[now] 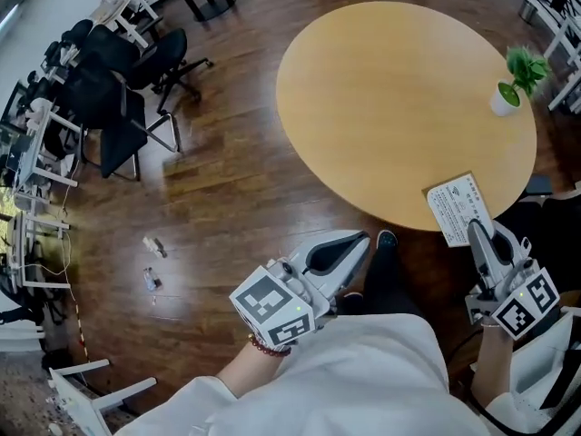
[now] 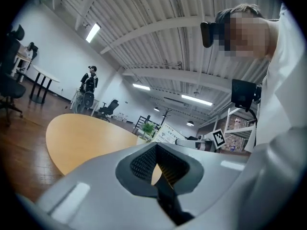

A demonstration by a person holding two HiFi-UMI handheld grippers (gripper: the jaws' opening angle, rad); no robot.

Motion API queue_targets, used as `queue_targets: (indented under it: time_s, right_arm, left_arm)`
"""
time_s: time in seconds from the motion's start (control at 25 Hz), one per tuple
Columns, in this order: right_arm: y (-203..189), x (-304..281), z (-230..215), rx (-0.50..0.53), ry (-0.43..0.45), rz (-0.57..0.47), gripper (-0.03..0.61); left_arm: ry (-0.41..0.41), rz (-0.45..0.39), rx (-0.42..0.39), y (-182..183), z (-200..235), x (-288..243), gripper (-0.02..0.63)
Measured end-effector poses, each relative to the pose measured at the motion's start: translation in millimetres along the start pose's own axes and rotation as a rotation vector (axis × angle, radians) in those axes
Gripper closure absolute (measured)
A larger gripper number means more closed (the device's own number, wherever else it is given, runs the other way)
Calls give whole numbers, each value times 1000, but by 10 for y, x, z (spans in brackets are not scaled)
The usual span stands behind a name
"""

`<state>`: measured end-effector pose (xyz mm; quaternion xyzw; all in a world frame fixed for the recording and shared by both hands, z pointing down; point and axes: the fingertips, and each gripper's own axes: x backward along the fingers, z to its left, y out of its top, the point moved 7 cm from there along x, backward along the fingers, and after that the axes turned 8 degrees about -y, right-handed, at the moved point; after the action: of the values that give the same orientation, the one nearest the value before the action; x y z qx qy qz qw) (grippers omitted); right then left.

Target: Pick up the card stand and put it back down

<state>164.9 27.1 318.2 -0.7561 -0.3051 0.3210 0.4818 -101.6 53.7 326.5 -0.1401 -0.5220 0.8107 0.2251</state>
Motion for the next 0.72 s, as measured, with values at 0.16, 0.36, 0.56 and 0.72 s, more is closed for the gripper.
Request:
queue_targets:
  time_s: [0.16,0.36,0.56,0.72]
  right_arm:
    - [-159,659,626,-7,-11,8,557]
    - [-134,764,705,3,18,-14,557]
    - [-170,1111,551,-37,9,-7,556]
    - [-135,1328,572,-27,27,-32,557]
  left_arm:
    - [-53,-25,34,-80,-416,412,614]
    - [-57,-1,-19,-39,-408,387,614]
    - [-40,64,-39,-163,-638,184,614]
    - [-54,58,-52,-157,-871,111,614]
